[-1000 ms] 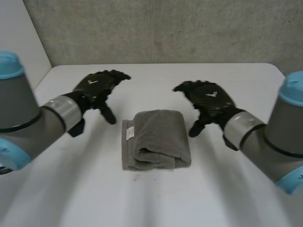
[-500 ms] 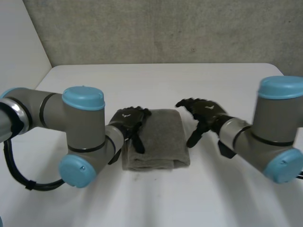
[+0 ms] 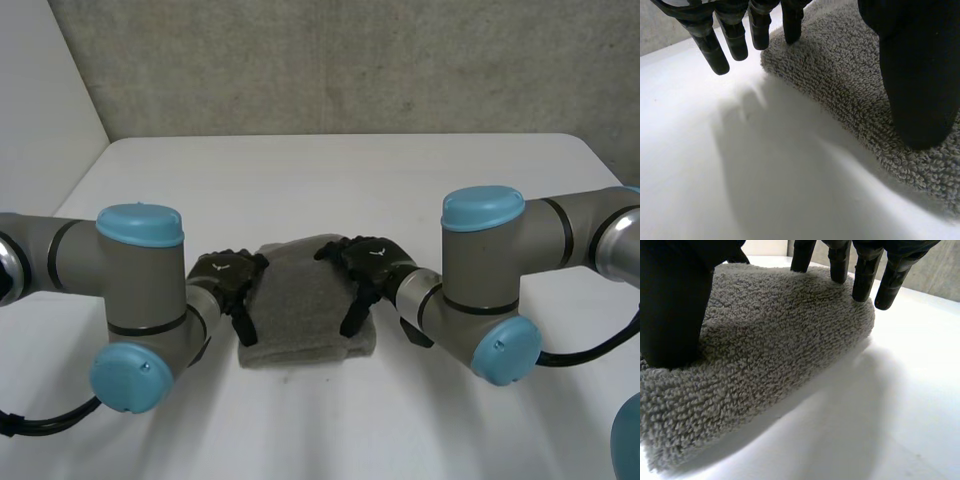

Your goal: Fold the towel.

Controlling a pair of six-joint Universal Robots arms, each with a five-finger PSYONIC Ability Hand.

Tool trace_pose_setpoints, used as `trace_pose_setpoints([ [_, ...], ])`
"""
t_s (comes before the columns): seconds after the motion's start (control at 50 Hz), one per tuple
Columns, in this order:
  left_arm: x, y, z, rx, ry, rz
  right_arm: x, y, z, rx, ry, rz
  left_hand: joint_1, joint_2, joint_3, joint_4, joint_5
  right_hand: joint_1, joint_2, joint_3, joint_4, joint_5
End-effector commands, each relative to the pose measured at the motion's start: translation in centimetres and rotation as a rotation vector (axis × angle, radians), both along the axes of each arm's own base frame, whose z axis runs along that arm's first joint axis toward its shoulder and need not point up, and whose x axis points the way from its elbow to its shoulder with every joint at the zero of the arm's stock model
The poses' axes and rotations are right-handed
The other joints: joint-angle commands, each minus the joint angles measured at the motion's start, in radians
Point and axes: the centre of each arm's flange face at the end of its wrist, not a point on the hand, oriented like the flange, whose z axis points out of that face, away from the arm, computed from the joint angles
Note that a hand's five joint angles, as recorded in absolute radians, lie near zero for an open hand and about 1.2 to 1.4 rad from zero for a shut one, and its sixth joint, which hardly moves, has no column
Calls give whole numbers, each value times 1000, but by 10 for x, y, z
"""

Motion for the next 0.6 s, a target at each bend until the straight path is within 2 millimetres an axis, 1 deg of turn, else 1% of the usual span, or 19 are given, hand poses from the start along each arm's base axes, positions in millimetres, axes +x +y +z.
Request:
trace_pose_setpoints([
  [0.02, -7, 5, 36, -79, 58, -24, -2, -4, 36, -83, -34, -8, 13, 9, 6, 7, -29, -7, 1, 6, -1, -14],
  [0.04, -8, 6, 50, -115, 78, -28, -3, -5, 52, -117, -55, -13, 13, 9, 6, 7, -29, -7, 1, 6, -1, -14],
  [0.06, -8, 6, 50, -116, 78, -29, -3, -5, 52, -118, -55, -13, 13, 9, 6, 7, -29, -7, 1, 6, -1, -14],
  [0.08, -9, 7, 68, -157, 103, -33, -4, -3, 69, -152, -76, -16, 13, 9, 6, 7, -29, -7, 1, 6, -1, -14],
  [0.1, -9, 7, 68, -158, 103, -33, -5, -3, 69, -153, -76, -16, 13, 9, 6, 7, -29, -7, 1, 6, -1, -14],
  [0.14, -9, 10, 104, -244, 152, -35, -10, 1, 109, -239, -128, -27, 13, 9, 6, 7, -29, -7, 1, 6, -1, -14],
  [0.16, -9, 10, 105, -245, 152, -35, -10, 1, 110, -239, -129, -27, 13, 9, 6, 7, -29, -7, 1, 6, -1, -14],
  [0.2, -2, 10, 137, -319, 191, -22, -21, 6, 148, -329, -167, -87, 13, 9, 6, 7, -29, -7, 1, 6, -1, -14],
  [0.22, -2, 10, 137, -319, 192, -22, -21, 6, 149, -329, -167, -88, 13, 9, 6, 7, -29, -7, 1, 6, -1, -14],
  [0.24, 0, 12, 151, -351, 210, -19, -31, 4, 164, -366, -172, -147, 13, 9, 6, 7, -29, -7, 1, 6, -1, -14],
  [0.26, 0, 12, 151, -351, 210, -19, -43, 1, 176, -402, -172, -217, 13, 9, 6, 7, -29, -7, 1, 6, -1, -14],
  [0.28, 5, 13, 163, -374, 220, -8, -43, 1, 177, -402, -172, -218, 13, 9, 6, 7, -29, -7, 1, 6, -1, -14],
  [0.3, 14, 12, 175, -394, 225, 14, -53, -2, 186, -424, -171, -277, 13, 9, 6, 7, -29, -7, 1, 6, -1, -14],
  [0.32, 14, 12, 176, -394, 225, 14, -53, -2, 186, -424, -171, -278, 13, 9, 6, 7, -29, -7, 1, 6, -1, -14],
  [0.36, 39, 12, 197, -405, 220, 77, -70, -5, 200, -458, -163, -377, 13, 9, 6, 7, -29, -7, 1, 6, -1, -14],
  [0.46, 58, 19, 203, -331, 241, 98, -92, 3, 209, -465, -146, -444, 13, 9, 6, 7, -29, -7, 1, 6, -1, -14],
  [0.48, 58, 19, 203, -331, 241, 98, -92, 3, 209, -465, -146, -445, 13, 9, 6, 7, -29, -7, 1, 6, -1, -14],
  [0.52, 59, 24, 200, -275, 293, 83, -105, 3, 208, -460, -132, -475, 13, 9, 6, 7, -29, -7, 1, 6, -1, -14],
  [0.6, 58, 28, 201, -256, 336, 70, -111, 8, 208, -458, -128, -485, 13, 9, 6, 7, -29, -7, 1, 6, -1, -14],
])
